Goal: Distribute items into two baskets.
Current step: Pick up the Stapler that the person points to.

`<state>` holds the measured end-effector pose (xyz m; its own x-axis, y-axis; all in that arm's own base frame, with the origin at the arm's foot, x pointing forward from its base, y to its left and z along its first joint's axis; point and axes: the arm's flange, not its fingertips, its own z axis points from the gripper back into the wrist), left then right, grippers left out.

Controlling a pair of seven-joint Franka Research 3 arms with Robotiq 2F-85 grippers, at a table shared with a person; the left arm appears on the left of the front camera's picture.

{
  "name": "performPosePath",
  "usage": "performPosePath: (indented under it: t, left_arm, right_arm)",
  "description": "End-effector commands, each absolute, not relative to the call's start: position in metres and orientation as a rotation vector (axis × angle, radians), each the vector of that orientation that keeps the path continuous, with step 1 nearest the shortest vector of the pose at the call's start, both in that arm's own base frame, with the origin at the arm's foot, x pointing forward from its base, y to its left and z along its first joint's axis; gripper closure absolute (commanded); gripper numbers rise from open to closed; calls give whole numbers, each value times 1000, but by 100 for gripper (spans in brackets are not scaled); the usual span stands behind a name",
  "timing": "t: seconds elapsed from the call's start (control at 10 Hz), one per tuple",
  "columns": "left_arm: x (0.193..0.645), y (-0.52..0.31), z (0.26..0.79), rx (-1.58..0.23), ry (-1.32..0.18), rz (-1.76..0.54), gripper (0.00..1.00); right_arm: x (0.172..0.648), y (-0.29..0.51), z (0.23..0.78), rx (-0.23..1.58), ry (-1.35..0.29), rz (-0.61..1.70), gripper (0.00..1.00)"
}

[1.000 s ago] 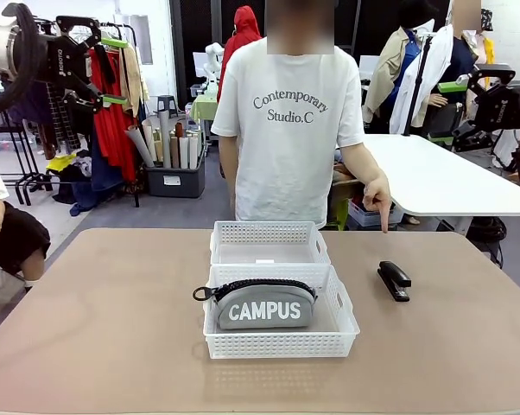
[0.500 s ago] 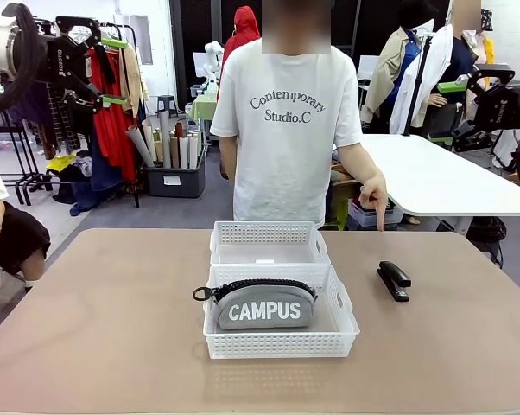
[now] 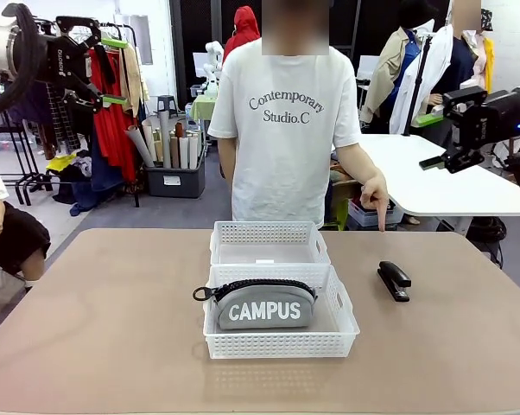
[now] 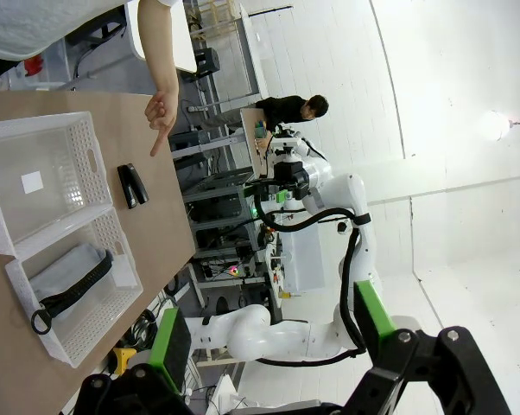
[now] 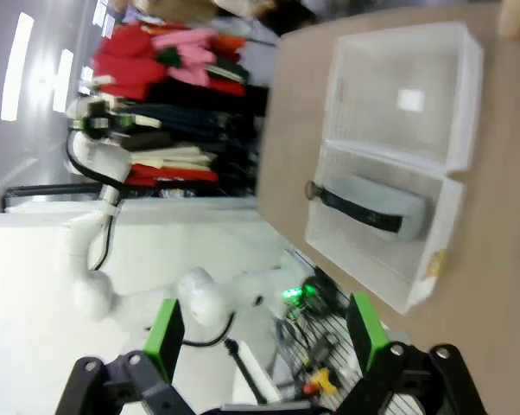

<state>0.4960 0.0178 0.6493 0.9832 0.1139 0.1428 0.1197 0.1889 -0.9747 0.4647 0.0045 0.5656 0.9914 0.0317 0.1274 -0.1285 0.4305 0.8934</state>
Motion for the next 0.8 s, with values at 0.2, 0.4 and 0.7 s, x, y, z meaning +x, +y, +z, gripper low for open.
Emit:
performPosePath:
  t: [0.2,0.4,0.7]
  left_arm:
    - [495,18,651,-1382,-201,-4,0]
    - [495,18,651,-1382,-201,-4,0]
    - [495,18,651,-1382,-201,-4,0]
  right_arm:
    - [482,20,580,861,31,104,0]
    - [486,35,565,708,91,120,0]
    - [482,53,520,454,99,180,0]
